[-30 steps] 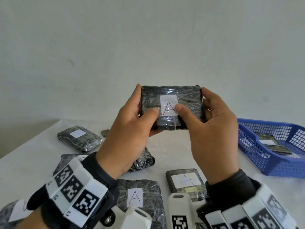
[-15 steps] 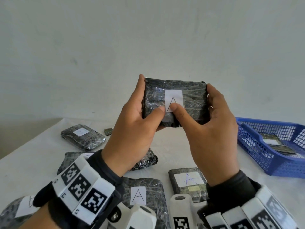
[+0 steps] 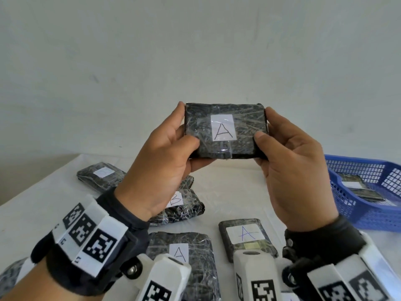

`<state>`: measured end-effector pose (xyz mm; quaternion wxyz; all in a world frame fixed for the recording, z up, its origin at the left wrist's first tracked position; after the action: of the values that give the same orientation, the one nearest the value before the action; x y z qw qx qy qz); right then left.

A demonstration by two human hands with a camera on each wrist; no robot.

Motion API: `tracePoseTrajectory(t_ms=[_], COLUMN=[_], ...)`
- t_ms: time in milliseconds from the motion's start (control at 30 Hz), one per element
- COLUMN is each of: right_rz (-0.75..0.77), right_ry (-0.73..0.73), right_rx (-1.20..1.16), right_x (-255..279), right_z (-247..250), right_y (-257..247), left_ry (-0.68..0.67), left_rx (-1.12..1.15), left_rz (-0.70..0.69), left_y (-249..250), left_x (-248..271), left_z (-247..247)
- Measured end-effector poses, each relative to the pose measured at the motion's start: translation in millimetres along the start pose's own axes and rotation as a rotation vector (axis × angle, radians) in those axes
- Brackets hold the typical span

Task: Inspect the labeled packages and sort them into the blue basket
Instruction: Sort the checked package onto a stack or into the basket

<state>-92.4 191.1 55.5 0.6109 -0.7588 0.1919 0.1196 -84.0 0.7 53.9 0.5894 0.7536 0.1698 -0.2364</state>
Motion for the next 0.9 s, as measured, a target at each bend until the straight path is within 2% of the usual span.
tracePoseTrajectory(t_ms=[167, 400, 533, 667, 900], right_rz=[0.036, 0.072, 0.137, 0.188, 0.18], right_ry=[-0.073, -0.105, -0.095, -0.066, -0.08], right_rx=[0.07, 0.188, 0.336, 0.358, 0.418], right_x=[1, 3, 6, 14, 17], right_z=[-5, -12, -18, -20, -27], right_y=[-1, -1, -4, -14, -14], left_ry=[0.028, 0.001, -0.015, 0.014, 0.019], left_rx=[0.068, 0.005, -0.021, -0.028, -0.036], left_rz=[0.014, -0.005, -0.02, -0.038, -0.014], left_y=[-2, -2, -3, -2, -8], left_x=[0, 2, 3, 2, 2], left_z=[-1, -4, -6, -3, -3])
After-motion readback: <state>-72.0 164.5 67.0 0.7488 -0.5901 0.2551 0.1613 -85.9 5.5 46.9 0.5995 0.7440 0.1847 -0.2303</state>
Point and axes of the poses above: each hand's wrist, its own x-axis away from the middle knuckle, its own z-axis out of the back of the hand, y = z × x, the point moved 7 cm from there along -x, towards the middle knuckle, and after that the axes turned 6 degrees about -z, right-handed, at the moved point
